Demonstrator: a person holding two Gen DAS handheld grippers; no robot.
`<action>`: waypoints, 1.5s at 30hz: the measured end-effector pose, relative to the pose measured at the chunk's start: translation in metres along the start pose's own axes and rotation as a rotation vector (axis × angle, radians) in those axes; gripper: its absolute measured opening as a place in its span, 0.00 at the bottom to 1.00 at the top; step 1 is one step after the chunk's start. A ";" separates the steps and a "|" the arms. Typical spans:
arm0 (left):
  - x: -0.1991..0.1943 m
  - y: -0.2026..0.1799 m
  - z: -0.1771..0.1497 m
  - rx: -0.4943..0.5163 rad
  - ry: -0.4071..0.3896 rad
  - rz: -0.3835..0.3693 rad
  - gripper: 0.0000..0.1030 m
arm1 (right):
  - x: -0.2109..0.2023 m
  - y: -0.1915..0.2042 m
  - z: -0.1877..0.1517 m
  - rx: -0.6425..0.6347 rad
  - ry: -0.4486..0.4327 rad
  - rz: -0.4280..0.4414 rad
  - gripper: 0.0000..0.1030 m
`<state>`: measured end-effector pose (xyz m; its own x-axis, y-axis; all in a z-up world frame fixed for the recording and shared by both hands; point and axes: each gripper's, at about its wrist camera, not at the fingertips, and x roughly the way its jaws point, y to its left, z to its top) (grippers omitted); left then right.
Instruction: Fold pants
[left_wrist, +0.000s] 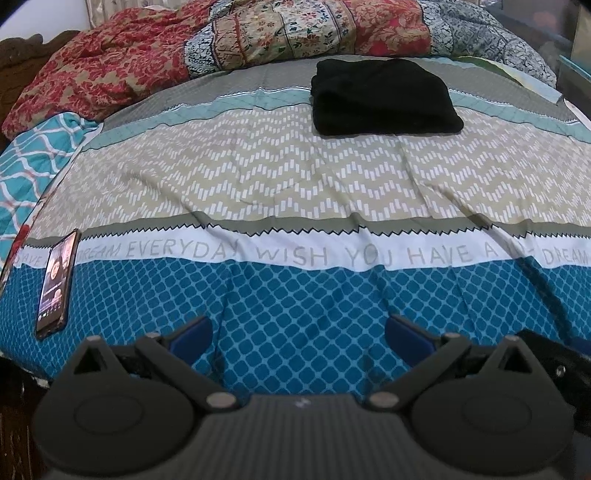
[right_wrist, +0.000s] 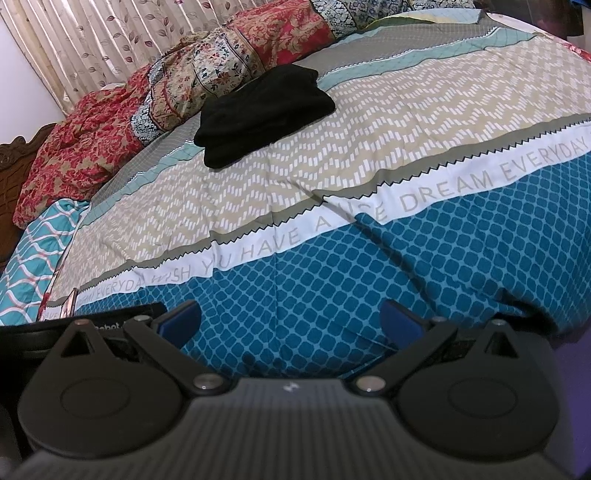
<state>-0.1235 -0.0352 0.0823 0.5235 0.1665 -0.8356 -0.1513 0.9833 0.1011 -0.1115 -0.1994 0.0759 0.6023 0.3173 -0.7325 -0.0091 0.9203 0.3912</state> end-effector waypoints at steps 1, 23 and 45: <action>0.000 -0.001 0.000 0.003 0.001 0.001 1.00 | 0.000 0.000 0.001 0.000 0.001 0.000 1.00; 0.004 -0.003 -0.001 0.018 0.021 0.019 1.00 | -0.001 -0.003 0.003 -0.004 -0.003 0.005 1.00; 0.005 -0.003 0.000 0.034 0.013 0.055 1.00 | -0.001 -0.004 0.006 -0.016 -0.010 0.007 1.00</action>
<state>-0.1202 -0.0375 0.0779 0.5040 0.2194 -0.8353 -0.1505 0.9747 0.1652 -0.1074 -0.2046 0.0787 0.6104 0.3211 -0.7241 -0.0258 0.9217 0.3870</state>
